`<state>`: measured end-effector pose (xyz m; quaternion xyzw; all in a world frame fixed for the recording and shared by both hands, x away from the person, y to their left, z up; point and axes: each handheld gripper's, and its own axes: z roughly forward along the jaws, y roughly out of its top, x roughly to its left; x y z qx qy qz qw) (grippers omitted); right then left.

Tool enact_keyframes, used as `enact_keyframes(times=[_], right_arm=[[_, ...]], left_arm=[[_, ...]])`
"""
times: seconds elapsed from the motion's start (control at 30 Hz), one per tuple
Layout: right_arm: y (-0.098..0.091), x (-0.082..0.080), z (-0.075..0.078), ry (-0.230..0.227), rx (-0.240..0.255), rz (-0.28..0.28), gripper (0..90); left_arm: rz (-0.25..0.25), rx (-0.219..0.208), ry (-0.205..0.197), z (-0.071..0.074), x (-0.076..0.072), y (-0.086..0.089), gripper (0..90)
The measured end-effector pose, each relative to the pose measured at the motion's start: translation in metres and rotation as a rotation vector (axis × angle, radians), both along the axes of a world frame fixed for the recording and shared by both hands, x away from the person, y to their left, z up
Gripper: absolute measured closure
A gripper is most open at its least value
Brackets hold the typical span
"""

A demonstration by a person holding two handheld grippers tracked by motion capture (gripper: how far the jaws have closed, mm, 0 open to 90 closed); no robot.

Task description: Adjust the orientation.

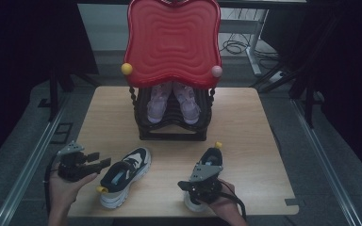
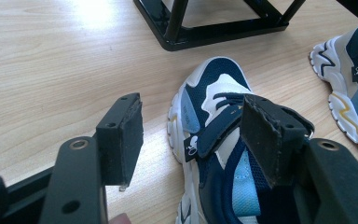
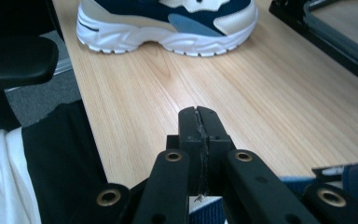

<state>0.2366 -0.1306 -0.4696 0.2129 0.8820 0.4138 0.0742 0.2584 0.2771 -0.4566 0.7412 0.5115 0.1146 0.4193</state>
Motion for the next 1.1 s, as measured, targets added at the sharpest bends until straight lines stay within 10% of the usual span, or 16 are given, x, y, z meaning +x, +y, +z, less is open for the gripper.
enact_keyframes(times=[0.67,1.1], right_arm=[[0.004,0.004,-0.021,0.012,-0.163,-0.071,89.3],[-0.01,0.0,-0.022,0.043,-0.152,-0.084,89.3]], left_arm=[[0.005,0.003,0.004,-0.002,0.001,0.001,38.7],[0.0,0.006,0.008,-0.004,0.002,0.0,38.6]])
